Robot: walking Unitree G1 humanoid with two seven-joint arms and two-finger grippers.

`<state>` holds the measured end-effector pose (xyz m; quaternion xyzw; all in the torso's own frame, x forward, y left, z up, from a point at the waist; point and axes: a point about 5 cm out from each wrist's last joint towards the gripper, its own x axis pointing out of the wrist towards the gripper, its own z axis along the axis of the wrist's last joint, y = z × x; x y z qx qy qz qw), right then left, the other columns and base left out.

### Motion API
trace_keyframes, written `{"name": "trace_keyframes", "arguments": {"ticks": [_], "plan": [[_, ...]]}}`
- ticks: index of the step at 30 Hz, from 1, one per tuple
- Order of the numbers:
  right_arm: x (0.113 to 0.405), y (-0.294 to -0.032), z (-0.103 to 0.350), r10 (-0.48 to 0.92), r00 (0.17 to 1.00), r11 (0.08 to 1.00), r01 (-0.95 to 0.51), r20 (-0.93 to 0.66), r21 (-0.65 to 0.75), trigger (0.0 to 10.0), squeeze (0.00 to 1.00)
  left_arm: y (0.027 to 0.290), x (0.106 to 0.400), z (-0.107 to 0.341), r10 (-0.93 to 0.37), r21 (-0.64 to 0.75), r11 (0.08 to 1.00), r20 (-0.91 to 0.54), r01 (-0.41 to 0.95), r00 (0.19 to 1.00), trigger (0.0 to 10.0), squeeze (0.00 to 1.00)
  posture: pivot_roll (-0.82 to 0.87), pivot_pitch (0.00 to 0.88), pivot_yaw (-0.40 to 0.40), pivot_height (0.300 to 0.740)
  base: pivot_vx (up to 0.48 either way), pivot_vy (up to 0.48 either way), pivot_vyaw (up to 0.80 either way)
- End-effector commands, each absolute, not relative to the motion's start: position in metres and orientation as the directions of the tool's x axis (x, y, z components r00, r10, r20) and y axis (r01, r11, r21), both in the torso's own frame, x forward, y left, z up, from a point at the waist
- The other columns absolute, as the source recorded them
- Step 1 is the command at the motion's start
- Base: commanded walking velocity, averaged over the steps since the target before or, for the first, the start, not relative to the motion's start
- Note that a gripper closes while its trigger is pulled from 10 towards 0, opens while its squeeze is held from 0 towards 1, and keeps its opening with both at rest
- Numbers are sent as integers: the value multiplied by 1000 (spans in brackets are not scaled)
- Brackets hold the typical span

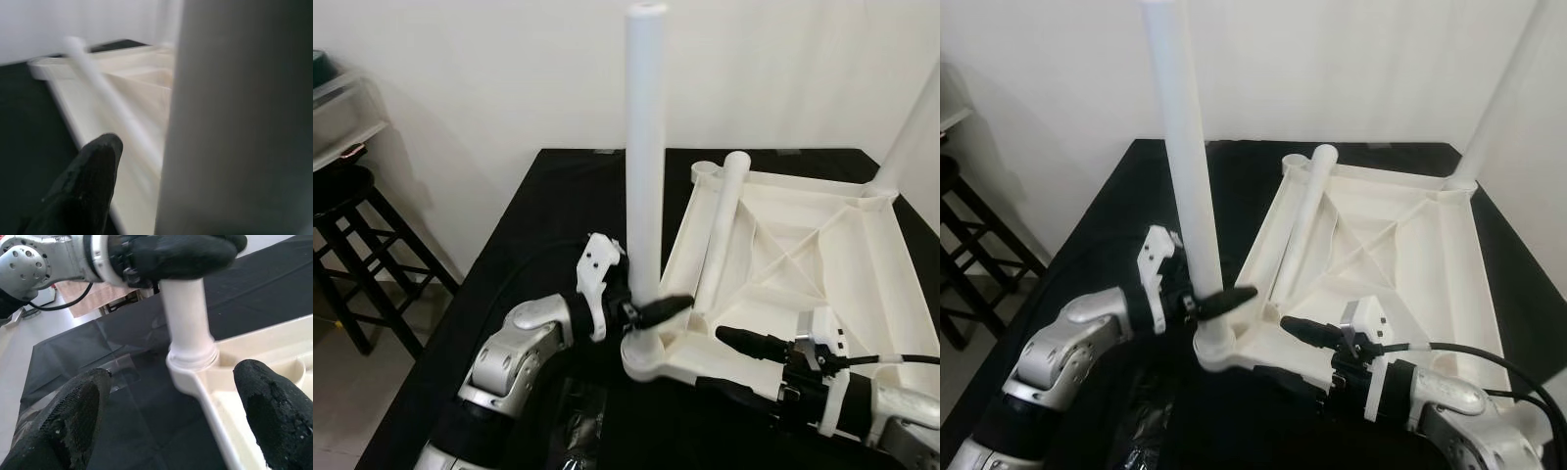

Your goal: Building children table

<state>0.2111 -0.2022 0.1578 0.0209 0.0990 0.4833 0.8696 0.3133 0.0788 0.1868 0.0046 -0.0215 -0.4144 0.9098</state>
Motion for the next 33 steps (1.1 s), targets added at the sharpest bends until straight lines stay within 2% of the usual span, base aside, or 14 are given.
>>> {"name": "trace_keyframes", "arguments": {"ticks": [1, 2, 3, 4, 5, 7, 8, 9, 12, 22, 23, 30, 31, 33], "plan": [[210, -199, 158, 852, 504, 521, -841, -144, 144, 10000, 0, 88, 319, 183, -689, 45, 725, 7, 688, 725, 10000, 263, -61, 55, 26, 740, 0, 0, 0], [210, -199, 158, 852, 504, 522, -841, -143, 145, 10000, 0, 94, 326, 180, -611, 73, 789, -13, 611, 791, 10000, 0, -61, 55, 26, 740, 0, 0, 0], [210, -199, 158, 851, 505, 523, -840, -142, 145, 10000, 0, 103, 332, 176, -509, 112, 852, -53, 512, 859, 10000, 0, -62, 54, 26, 740, 0, 0, 0], [210, -199, 158, 851, 505, 523, -840, -142, 145, 10000, 0, 103, 332, 176, -509, 112, 852, -53, 512, 859, 10000, 0, -62, 54, 26, 740, 0, 0, 0], [210, -199, 158, 851, 505, 523, -840, -142, 147, 10000, 0, 113, 338, 171, -410, 149, 896, -87, 419, 908, 10000, 0, -61, 53, 26, 740, 0, 0, 0], [210, -199, 158, 851, 505, 523, -840, -142, 147, 10000, 0, 113, 338, 171, -410, 149, 896, -87, 419, 908, 10000, 0, -61, 53, 26, 740, 0, 0, 0], [210, -199, 158, 851, 505, 523, -839, -142, 148, 10000, 0, 121, 343, 168, -323, 182, 923, -108, 338, 940, 10000, 0, -61, 53, 27, 740, 0, 0, 0], [210, -199, 158, 851, 505, 523, -839, -142, 148, 10000, 0, 121, 343, 168, -323, 182, 923, -108, 338, 940, 10000, 0, -61, 53, 27, 740, 0, 0, 0], [210, -199, 157, 851, 506, 524, -838, -142, 150, 10000, 0, 129, 352, 171, -203, 223, 949, -103, 221, 974, 10000, 0, -65, 47, 31, 740, 0, 0, 0], [210, -200, 156, 849, 509, 527, -836, -145, 152, 10000, 0, 121, 360, 177, -160, 290, 942, -64, 172, 985, 10000, 0, -68, 44, 32, 740, 0, 0, 0], [210, -199, 156, 848, 509, 528, -836, -145, 152, 10000, 0, 120, 360, 175, -148, 295, 942, -66, 161, 987, 0, 0, -71, 40, 36, 740, 0, 0, 0], [209, -199, 156, 848, 510, 528, -835, -143, 154, 10000, 0, 118, 361, 167, -133, 276, 949, -80, 150, 988, 0, 0, -69, 42, 35, 740, 0, 0, 0], [210, -199, 156, 849, 509, 527, -836, -142, 154, 10000, 0, 114, 360, 168, -187, 207, 958, -69, 198, 980, 0, 0, -66, 43, 34, 740, 0, 0, 0], [210, -199, 156, 849, 509, 527, -836, -141, 154, 10000, 0, 112, 360, 169, -215, 182, 958, -61, 222, 975, 0, 0, -66, 43, 34, 740, 0, 0, 0]]}}
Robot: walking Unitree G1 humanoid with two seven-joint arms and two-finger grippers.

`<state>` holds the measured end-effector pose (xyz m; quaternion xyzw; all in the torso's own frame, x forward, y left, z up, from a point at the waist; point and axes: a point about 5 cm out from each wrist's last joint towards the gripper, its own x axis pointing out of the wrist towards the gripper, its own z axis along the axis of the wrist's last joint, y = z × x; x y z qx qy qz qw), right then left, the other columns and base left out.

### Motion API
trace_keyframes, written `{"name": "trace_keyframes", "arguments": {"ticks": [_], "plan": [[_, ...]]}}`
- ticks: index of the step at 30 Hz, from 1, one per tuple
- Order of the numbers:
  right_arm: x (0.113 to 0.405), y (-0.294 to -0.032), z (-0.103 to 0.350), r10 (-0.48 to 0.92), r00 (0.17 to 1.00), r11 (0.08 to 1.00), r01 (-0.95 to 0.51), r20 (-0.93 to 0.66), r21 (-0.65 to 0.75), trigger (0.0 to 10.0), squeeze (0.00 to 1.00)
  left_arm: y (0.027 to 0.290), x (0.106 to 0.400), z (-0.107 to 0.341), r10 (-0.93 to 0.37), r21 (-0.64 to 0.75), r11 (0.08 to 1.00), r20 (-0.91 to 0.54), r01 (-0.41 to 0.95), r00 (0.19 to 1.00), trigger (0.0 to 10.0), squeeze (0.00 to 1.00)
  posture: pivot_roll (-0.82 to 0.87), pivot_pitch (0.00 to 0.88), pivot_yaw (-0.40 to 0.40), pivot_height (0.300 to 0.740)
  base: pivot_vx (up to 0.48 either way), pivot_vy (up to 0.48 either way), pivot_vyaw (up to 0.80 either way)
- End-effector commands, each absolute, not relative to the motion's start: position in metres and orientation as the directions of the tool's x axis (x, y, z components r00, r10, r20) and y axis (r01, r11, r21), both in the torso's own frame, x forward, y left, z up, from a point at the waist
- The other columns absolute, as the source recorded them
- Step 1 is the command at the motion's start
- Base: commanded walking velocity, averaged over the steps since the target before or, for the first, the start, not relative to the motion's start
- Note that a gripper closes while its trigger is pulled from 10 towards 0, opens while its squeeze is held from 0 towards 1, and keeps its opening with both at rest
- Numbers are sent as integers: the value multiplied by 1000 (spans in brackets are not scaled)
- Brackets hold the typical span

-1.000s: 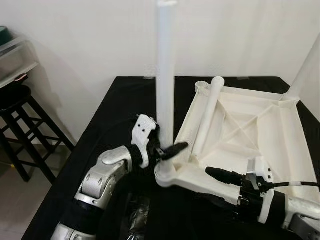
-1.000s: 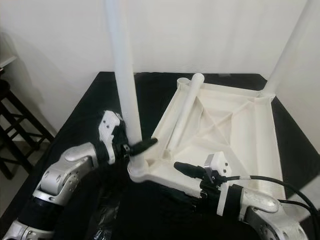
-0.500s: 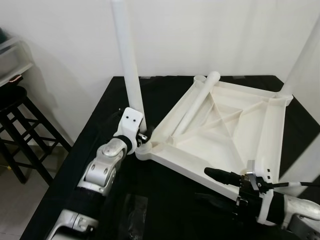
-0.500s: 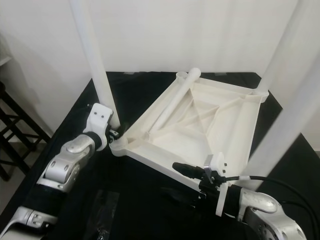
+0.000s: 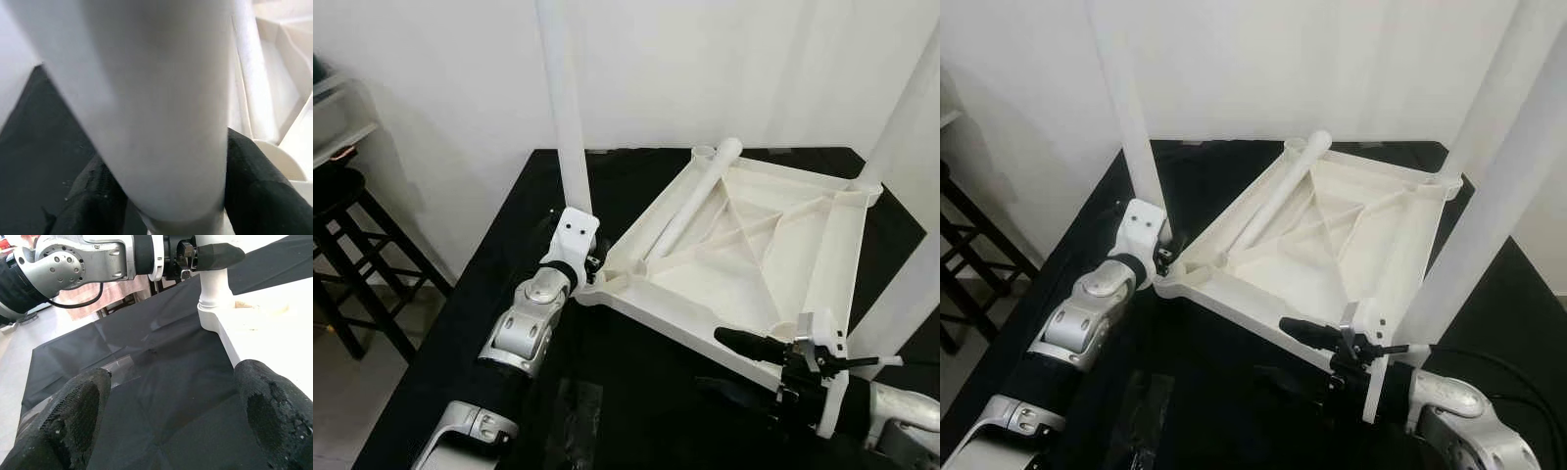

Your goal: Building children table

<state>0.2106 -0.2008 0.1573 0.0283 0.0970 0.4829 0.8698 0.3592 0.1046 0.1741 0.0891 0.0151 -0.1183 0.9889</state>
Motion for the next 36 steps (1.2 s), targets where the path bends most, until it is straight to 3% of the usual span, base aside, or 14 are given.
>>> {"name": "trace_keyframes", "arguments": {"ticks": [1, 2, 8, 10, 11, 12, 18, 28, 29, 30, 31, 33, 34, 36], "plan": [[210, -199, 156, 849, 509, 527, -836, -141, 154, 10000, 0, 112, 360, 169, -215, 182, 958, -61, 222, 975, 0, 0, -66, 43, 34, 740, 0, 0, 0], [210, -199, 156, 849, 510, 527, -836, -140, 154, 10000, 0, 100, 354, 173, -381, 119, 918, -10, 379, 925, 0, 0, -66, 46, 34, 740, 0, 0, 0], [210, -199, 156, 848, 511, 528, -835, -139, 153, 10000, 0, 85, 340, 180, -586, 74, 810, 69, 581, 808, 0, 0, -66, 49, 36, 740, 0, 0, 0], [210, -199, 157, 848, 512, 529, -835, -137, 153, 10000, 0, 70, 283, 190, -932, 77, 356, 104, 931, 347, 0, 0, -66, 51, 32, 740, 0, 0, 0], [210, -199, 157, 848, 512, 529, -835, -137, 153, 10000, 0, 70, 283, 190, -932, 77, 356, 104, 931, 347, 0, 0, -66, 51, 32, 740, 0, 0, 0], [211, -199, 157, 848, 513, 529, -834, -136, 153, 10000, 0, 67, 243, 191, -996, 16, 24, 91, 1000, 22, 0, 0, -62, 53, 33, 740, 0, 0, 0], [211, -199, 157, 847, 515, 531, -834, -133, 153, 10000, 0, 67, 227, 191, -987, -57, -118, 113, 991, -111, 0, 0, -64, 49, 33, 740, 0, 0, 0], [212, -199, 158, 846, 516, 532, -833, -134, 152, 10000, 0, 63, 228, 186, -982, -52, -150, 124, 987, -142, 0, 0, -68, 52, 33, 740, 0, 0, 0], [212, -199, 158, 845, 517, 533, -832, -135, 152, 10000, 0, 64, 231, 185, -987, -48, -120, 116, 992, -113, 3882, 0, -68, 53, 34, 740, 0, 0, 0], [212, -199, 158, 845, 517, 533, -832, -135, 152, 10000, 0, 64, 231, 185, -987, -48, -120, 116, 992, -113, 3882, 0, -68, 53, 34, 740, 0, 0, 0], [212, -200, 158, 845, 518, 534, -832, -135, 151, 10000, 0, 64, 239, 184, -994, -53, -50, 104, 997, -44, 9412, 0, -69, 53, 34, 740, 0, 0, 0], [212, -200, 158, 845, 518, 534, -832, -135, 151, 10000, 0, 64, 239, 184, -994, -53, -50, 104, 997, -44, 9412, 0, -69, 53, 34, 740, 0, 0, 0], [212, -200, 158, 844, 519, 535, -832, -135, 150, 10000, 0, 66, 247, 182, -996, -48, 20, 91, 999, 25, 10000, 1000, -68, 52, 34, 740, 0, 0, 0], [212, -200, 158, 844, 519, 535, -831, -134, 150, 10000, 0, 68, 257, 182, -990, -39, 108, 85, 993, 111, 10000, 1000, -69, 54, 33, 740, 0, 0, 0]]}}
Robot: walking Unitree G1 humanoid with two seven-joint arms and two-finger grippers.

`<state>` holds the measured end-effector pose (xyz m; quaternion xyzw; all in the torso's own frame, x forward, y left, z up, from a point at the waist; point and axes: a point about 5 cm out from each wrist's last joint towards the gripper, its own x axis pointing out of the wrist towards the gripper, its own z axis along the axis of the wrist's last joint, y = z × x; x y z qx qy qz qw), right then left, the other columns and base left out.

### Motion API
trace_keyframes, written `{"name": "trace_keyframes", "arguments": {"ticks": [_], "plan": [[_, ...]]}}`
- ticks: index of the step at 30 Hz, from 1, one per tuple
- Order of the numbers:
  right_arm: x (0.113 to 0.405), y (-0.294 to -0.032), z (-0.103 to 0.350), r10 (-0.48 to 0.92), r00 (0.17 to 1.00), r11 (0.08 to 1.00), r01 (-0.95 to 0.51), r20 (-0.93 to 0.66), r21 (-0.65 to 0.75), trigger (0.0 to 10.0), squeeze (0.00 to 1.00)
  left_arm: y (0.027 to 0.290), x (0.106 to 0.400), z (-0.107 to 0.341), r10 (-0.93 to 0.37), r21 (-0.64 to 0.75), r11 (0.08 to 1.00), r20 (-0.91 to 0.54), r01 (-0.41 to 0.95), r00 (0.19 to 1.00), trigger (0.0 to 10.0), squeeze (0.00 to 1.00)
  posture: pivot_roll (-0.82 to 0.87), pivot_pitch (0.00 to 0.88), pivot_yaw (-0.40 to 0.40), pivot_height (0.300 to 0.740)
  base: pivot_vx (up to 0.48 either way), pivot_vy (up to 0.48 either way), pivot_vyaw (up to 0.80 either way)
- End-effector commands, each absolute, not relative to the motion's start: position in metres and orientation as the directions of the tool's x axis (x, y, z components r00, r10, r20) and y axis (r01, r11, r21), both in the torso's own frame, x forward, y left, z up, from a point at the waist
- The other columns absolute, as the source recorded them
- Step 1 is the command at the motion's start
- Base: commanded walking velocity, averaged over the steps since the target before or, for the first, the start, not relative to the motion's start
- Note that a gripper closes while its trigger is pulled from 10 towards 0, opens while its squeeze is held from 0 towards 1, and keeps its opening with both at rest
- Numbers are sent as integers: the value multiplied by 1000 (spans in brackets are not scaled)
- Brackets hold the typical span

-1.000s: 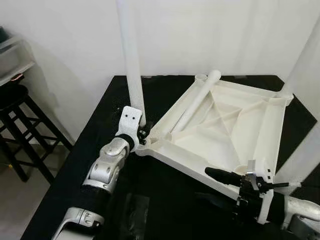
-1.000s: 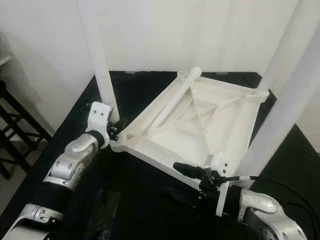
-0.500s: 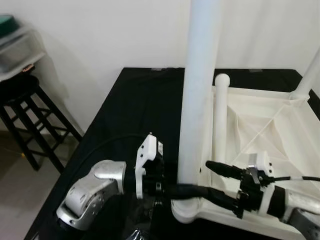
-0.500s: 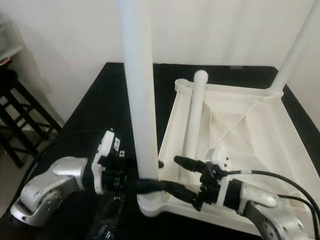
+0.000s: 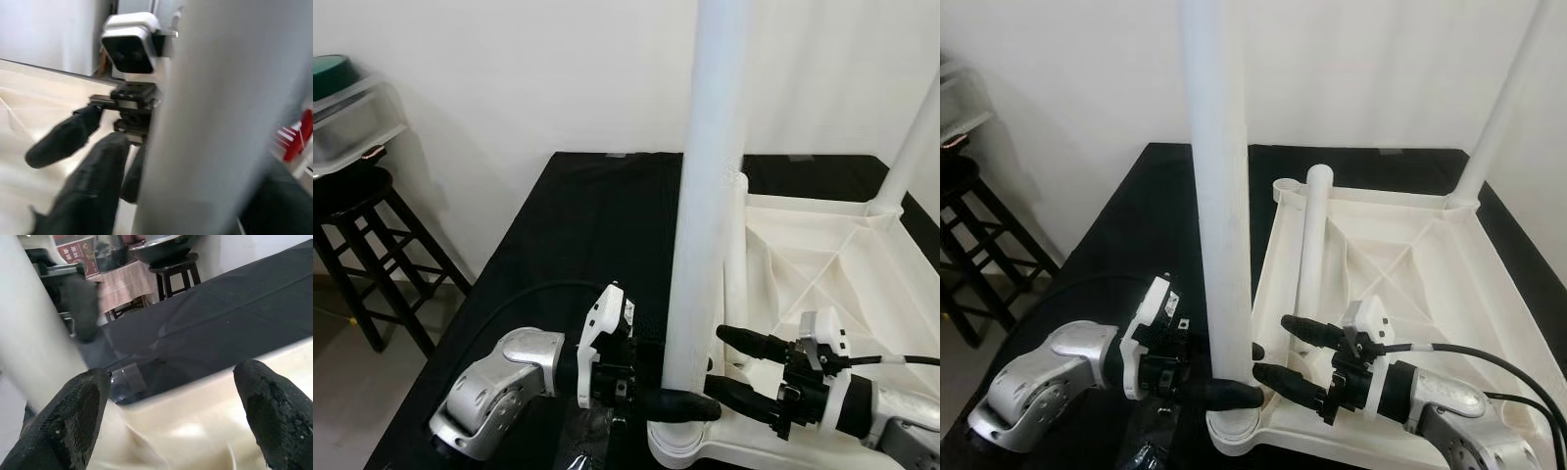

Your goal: Building children table

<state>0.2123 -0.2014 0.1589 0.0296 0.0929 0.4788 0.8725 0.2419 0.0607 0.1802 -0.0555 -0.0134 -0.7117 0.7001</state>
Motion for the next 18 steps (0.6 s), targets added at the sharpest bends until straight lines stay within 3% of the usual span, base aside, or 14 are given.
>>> {"name": "trace_keyframes", "arguments": {"ticks": [1, 3, 4, 6, 9, 10, 11, 13, 14, 15, 17, 18], "plan": [[212, -200, 158, 844, 519, 535, -831, -134, 150, 10000, 0, 68, 257, 182, -990, -39, 108, 85, 993, 111, 10000, 1000, -69, 54, 33, 740, 0, 0, 0], [212, -200, 158, 844, 519, 535, -831, -134, 150, 10000, 0, 68, 257, 182, -990, -39, 108, 85, 993, 111, 10000, 1000, -69, 54, 33, 740, 0, 0, 0], [212, -199, 158, 844, 519, 535, -831, -135, 151, 10000, 0, 71, 268, 183, -976, -25, 199, 84, 980, 200, 10000, 1000, -69, 52, 33, 740, 0, 0, 0], [212, -199, 158, 844, 519, 535, -831, -135, 151, 10000, 0, 71, 268, 183, -976, -25, 199, 84, 980, 200, 10000, 1000, -69, 52, 33, 740, 0, 0, 0], [212, -199, 158, 844, 519, 536, -831, -135, 152, 10000, 0, 89, 315, 187, -803, 49, 595, 55, 802, 593, 10000, 996, -66, 54, 30, 740, 0, 0, 0], [212, -199, 158, 844, 519, 536, -831, -135, 152, 10000, 0, 89, 315, 187, -803, 49, 595, 55, 802, 593, 10000, 996, -66, 54, 30, 740, 0, 0, 0], [212, -199, 158, 844, 520, 536, -831, -135, 152, 10000, 0, 95, 323, 188, -751, 66, 660, 49, 748, 659, 10000, 996, -66, 54, 30, 740, 0, 0, 0], [212, -199, 158, 844, 520, 536, -831, -135, 152, 10000, 0, 95, 323, 188, -751, 66, 660, 49, 748, 659, 10000, 996, -66, 54, 30, 740, 0, 0, 0], [212, -199, 158, 844, 519, 536, -830, -135, 153, 10000, 0, 103, 331, 186, -681, 88, 731, 29, 677, 731, 10000, 0, -67, 54, 30, 740, 0, 0, 0], [212, -199, 158, 844, 519, 536, -830, -135, 153, 10000, 0, 103, 331, 186, -681, 88, 731, 29, 677, 731, 10000, 0, -67, 54, 30, 740, 0, 0, 0], [211, -199, 158, 844, 518, 535, -831, -138, 156, 10000, 0, 112, 340, 180, -543, 110, 833, -24, 542, 839, 10000, 0, -64, 50, 30, 740, 0, 0, 0], [211, -199, 158, 844, 518, 535, -831, -138, 156, 10000, 0, 112, 340, 180, -543, 110, 833, -24, 542, 839, 10000, 0, -64, 50, 30, 740, 0, 0, 0]]}}
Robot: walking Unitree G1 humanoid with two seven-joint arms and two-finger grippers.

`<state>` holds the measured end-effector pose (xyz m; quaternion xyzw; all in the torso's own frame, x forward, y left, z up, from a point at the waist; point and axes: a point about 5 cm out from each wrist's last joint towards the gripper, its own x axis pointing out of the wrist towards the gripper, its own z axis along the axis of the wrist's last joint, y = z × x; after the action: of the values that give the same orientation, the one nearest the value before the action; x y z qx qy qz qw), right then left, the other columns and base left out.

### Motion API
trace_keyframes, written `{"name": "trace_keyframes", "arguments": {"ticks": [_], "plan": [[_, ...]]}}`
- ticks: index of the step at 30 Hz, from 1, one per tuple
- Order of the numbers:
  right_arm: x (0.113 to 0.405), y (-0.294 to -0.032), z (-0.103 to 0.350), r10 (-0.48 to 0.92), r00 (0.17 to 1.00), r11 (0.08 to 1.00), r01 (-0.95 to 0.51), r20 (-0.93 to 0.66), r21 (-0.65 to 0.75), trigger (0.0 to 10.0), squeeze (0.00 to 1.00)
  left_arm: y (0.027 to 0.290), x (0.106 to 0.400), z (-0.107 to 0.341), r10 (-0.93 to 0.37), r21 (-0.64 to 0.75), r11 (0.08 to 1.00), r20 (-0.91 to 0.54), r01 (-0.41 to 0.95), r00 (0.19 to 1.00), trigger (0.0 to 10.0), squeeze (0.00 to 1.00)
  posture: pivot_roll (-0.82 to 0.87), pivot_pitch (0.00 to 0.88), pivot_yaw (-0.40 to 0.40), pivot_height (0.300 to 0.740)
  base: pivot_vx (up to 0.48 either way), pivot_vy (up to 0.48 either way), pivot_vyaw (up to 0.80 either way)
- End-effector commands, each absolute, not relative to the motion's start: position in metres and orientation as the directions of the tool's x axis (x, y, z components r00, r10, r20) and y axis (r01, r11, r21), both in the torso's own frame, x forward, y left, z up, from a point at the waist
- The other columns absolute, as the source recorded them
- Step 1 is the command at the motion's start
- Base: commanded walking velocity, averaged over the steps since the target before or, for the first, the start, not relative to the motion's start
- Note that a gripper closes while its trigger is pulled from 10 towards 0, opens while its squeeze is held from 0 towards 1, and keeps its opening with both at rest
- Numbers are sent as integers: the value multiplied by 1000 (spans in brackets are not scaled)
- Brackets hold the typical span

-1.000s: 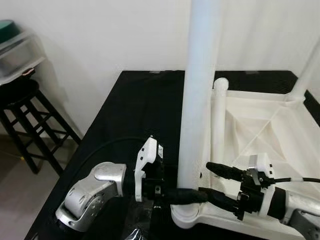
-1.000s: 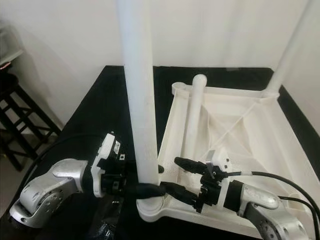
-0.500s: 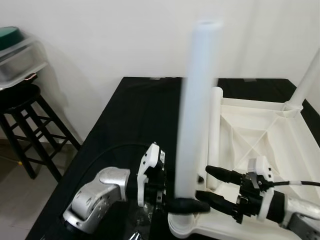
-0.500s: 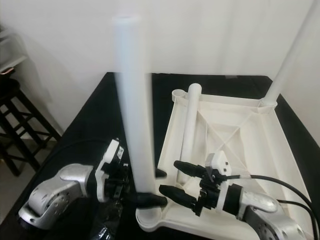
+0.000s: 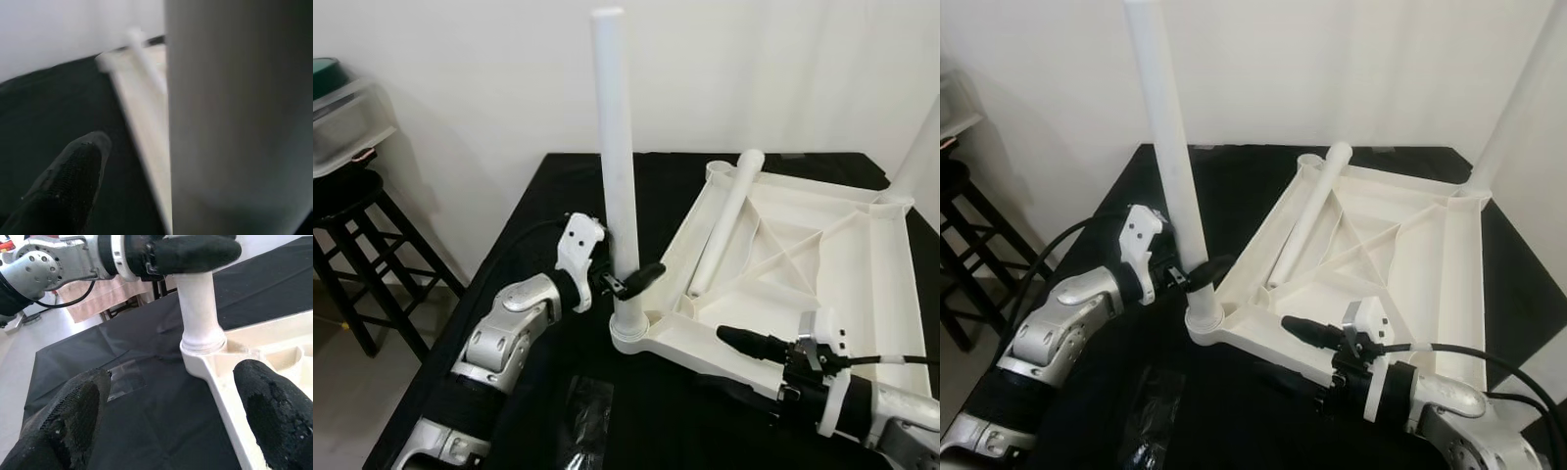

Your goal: Building children table

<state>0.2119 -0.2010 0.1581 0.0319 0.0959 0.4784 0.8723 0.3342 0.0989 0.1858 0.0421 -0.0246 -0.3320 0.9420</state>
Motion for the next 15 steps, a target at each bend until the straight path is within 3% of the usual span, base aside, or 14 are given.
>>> {"name": "trace_keyframes", "arguments": {"ticks": [1, 15], "plan": [[211, -199, 157, 845, 517, 534, -831, -139, 158, 10000, 0, 111, 340, 177, -509, 115, 852, -39, 510, 860, 10000, 0, -64, 48, 29, 740, 0, 0, 0], [211, -198, 156, 844, 519, 536, -828, -138, 163, 10000, 0, 75, 345, 165, -481, 115, 867, -64, 485, 874, 10000, 0, -69, 38, 38, 740, 0, 0, 0]]}}
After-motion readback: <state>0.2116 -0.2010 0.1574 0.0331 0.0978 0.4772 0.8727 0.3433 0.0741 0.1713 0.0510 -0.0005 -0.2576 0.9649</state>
